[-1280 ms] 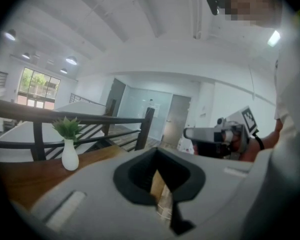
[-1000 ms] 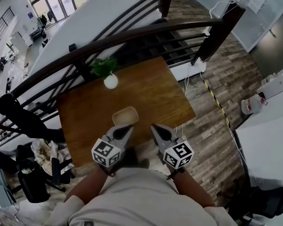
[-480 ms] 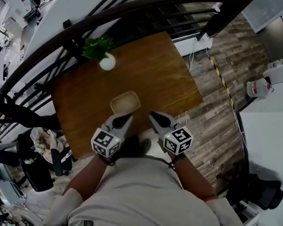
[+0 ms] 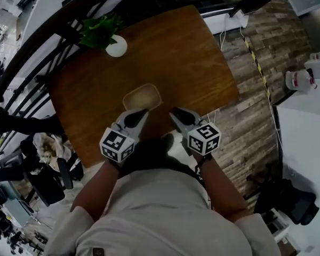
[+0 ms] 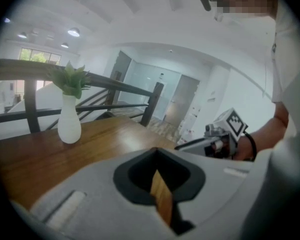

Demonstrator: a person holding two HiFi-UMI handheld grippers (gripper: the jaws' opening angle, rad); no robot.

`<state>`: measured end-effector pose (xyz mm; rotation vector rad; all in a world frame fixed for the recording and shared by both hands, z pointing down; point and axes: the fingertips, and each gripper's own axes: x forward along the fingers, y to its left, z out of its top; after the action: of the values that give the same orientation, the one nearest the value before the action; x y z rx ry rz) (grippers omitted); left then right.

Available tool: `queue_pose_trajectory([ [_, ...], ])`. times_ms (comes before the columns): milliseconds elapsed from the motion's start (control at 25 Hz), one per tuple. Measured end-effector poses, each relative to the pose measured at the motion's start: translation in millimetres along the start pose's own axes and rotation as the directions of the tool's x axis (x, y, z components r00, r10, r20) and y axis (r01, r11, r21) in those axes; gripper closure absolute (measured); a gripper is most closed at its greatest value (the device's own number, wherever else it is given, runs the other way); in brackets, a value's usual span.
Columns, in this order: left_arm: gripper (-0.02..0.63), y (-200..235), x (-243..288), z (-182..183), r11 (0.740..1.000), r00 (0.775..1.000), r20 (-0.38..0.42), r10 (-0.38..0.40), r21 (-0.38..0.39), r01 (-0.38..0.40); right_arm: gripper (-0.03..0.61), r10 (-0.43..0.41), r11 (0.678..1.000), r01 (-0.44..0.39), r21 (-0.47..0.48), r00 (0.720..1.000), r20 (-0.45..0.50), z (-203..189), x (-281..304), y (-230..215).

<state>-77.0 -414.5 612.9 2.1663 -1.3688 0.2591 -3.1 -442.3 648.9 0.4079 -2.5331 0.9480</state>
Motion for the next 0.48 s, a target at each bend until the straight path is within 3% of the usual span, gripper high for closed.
queue_pose_trajectory([
  [480,0.611,48,31,-43,0.999,0.996,-0.087,-0.034,-0.037,0.03,0.482,0.07,0.991,-0.058,0.124,0.993,-0.095,-48,67,-49],
])
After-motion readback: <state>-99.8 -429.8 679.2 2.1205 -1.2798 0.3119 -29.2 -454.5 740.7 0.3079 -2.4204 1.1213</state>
